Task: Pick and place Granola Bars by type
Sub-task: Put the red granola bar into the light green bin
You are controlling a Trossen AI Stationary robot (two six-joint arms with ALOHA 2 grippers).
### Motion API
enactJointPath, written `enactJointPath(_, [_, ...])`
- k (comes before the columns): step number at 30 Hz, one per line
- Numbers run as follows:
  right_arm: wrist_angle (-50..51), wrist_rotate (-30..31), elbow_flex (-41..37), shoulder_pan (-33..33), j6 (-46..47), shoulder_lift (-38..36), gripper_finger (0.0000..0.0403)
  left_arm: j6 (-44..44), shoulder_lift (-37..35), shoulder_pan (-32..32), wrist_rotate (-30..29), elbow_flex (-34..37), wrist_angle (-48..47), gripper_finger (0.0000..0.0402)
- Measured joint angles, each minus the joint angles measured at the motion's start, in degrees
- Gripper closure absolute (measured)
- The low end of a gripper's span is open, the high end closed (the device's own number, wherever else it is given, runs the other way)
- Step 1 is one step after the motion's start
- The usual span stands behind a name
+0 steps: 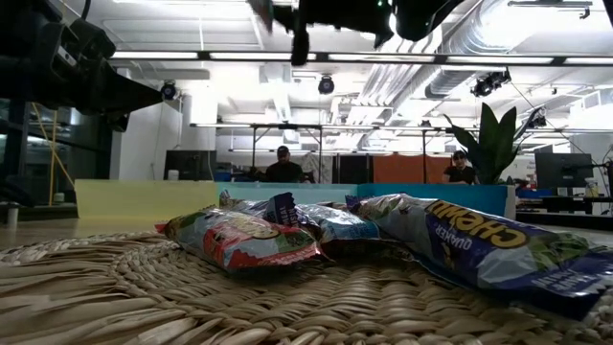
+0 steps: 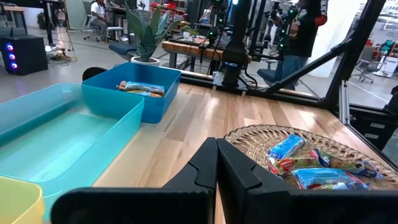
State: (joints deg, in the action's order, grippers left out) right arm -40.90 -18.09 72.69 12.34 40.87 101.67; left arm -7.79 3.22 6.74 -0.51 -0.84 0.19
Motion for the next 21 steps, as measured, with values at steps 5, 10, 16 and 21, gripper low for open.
enactJointPath(5, [7.5, 17.3, 0.0, 1.2, -5.2, 0.0, 0.0316, 0.0, 0.0, 0.0, 0.0, 0.0, 0.0, 0.0401])
enactJointPath(10, [12.4, 31.2, 0.0, 2.6, -6.1, 0.0, 0.0316, 0.0, 0.0, 0.0, 0.0, 0.0, 0.0, 0.0401])
enactJointPath(16, [23.7, 37.1, 2.4, 6.3, -6.6, 0.0, 0.0316, 0.0, 0.0, 0.0, 0.0, 0.0, 0.0, 0.0401])
enactJointPath(21, [38.3, 39.9, 8.2, 9.4, -7.8, 0.7, 0.0316, 0.0, 0.0, 0.0, 0.0, 0.0, 0.0, 0.0401])
